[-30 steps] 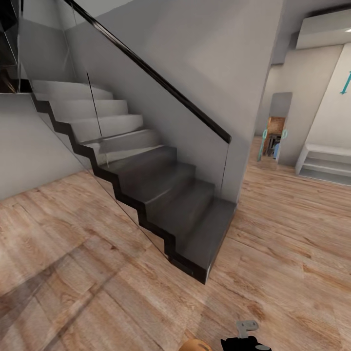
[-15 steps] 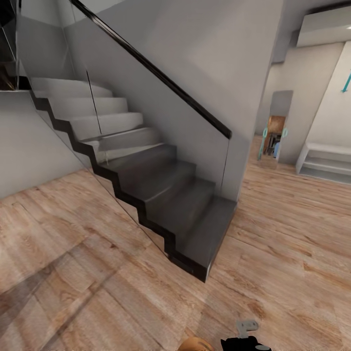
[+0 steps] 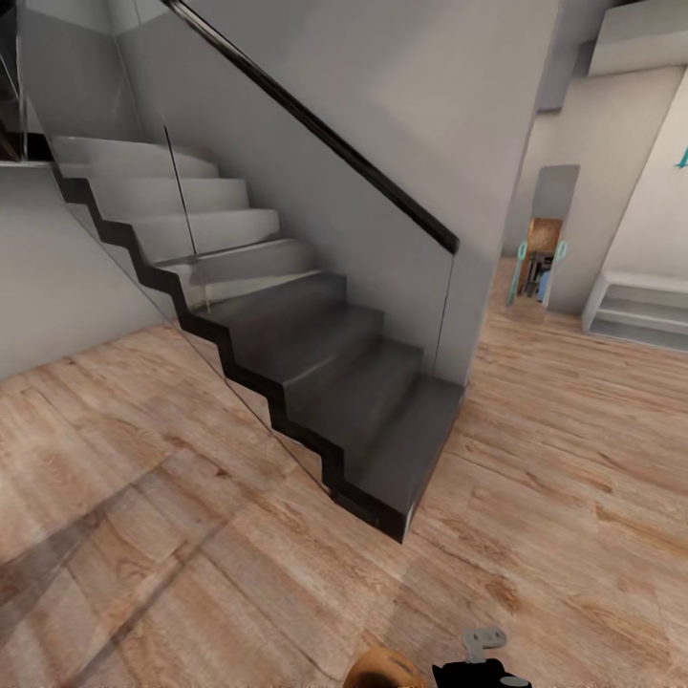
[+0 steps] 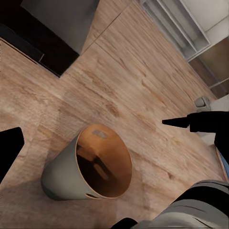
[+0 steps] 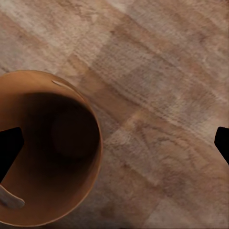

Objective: Put the three can of soda from the living room inside the tash can in the kitchen.

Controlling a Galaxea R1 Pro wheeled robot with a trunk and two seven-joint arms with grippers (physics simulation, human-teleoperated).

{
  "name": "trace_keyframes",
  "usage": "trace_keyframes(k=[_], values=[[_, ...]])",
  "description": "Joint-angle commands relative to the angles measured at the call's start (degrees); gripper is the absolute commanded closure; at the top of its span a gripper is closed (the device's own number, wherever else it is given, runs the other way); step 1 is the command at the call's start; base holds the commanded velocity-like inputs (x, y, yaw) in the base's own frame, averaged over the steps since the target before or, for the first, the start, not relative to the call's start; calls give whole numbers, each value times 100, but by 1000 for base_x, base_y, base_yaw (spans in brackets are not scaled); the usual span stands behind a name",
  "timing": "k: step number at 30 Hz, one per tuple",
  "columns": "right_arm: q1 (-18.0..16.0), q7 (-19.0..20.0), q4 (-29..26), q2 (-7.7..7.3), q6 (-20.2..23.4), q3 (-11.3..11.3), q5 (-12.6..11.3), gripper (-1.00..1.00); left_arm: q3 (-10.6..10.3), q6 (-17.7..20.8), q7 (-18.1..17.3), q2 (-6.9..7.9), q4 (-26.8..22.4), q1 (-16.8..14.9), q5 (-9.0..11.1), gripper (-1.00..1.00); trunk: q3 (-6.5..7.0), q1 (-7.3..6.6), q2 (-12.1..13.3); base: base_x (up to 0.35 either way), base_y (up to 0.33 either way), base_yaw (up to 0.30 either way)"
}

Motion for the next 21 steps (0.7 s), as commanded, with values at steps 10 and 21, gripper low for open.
trace_keyframes(k=[10, 21], values=[[0, 0, 0, 0, -1, 0, 0, -100, 0, 0, 0, 4, 8, 0, -1, -100, -27, 0, 0, 73, 0, 0], [0, 0, 0, 0, 0, 0, 0, -100, 0, 0, 0, 4, 0, 0, -2, -100, -29, 0, 0, 61, 0, 0]])
